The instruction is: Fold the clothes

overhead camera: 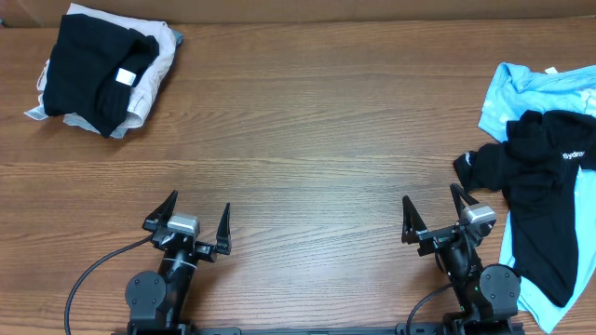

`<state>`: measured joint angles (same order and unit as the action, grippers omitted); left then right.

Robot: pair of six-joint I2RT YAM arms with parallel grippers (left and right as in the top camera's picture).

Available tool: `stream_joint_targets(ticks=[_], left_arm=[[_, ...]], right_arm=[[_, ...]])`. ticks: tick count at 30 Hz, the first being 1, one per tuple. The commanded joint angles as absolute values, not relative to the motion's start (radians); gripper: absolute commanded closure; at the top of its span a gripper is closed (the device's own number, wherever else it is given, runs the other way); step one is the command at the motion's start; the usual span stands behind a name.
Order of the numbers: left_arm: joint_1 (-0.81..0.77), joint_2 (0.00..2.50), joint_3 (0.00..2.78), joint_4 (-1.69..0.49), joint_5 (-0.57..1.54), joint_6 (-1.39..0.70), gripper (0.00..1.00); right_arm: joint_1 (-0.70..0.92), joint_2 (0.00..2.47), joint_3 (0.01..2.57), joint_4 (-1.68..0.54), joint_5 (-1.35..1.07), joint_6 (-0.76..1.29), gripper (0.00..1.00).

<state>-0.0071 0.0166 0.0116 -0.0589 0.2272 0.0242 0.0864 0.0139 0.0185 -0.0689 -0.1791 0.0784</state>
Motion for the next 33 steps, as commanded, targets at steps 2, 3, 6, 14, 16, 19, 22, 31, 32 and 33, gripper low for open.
stream_joint_targets(ticks=[2,3,6,14,16,19,22,31,32,33], left_arm=[[-0.012,0.006,0.005,-0.055,0.214,0.011,0.00],[-0.012,0.006,0.005,-0.055,0.214,0.011,0.00],[-0.012,0.006,0.005,-0.055,0.214,0.011,0.00],[-0.012,0.006,0.005,-0.055,0.214,0.011,0.00],[-0.012,0.006,0.005,-0.055,0.214,0.011,0.00],[-0.012,0.006,0.005,-0.055,0.214,0.011,0.00],[-0.012,0.006,0.005,-0.022,0.215,-0.068,0.00],[-0.012,0.006,0.086,0.036,0.316,-0.113,0.00],[-0.012,0.006,0.113,0.008,0.315,-0.112,0.00],[-0.012,0.006,0.144,-0.026,0.314,-0.110,0.00]], right_arm=[[0.085,0.003,0.008,-0.062,-0.173,0.085,0.00],[0.085,0.003,0.008,-0.062,-0.173,0.085,0.00],[0.085,0.003,0.008,-0.062,-0.173,0.085,0.00],[0.085,0.003,0.008,-0.062,-0.173,0.085,0.00],[0.084,0.003,0.008,-0.050,-0.155,0.068,0.00],[0.085,0.003,0.008,0.007,-0.142,0.071,0.00],[0.085,0.003,0.008,0.079,-0.146,0.080,0.00],[0.084,0.003,0.097,0.302,-0.176,0.104,0.00],[0.084,0.003,0.128,0.287,-0.176,0.104,0.00],[0.083,0.003,0.163,0.264,-0.176,0.103,0.00]])
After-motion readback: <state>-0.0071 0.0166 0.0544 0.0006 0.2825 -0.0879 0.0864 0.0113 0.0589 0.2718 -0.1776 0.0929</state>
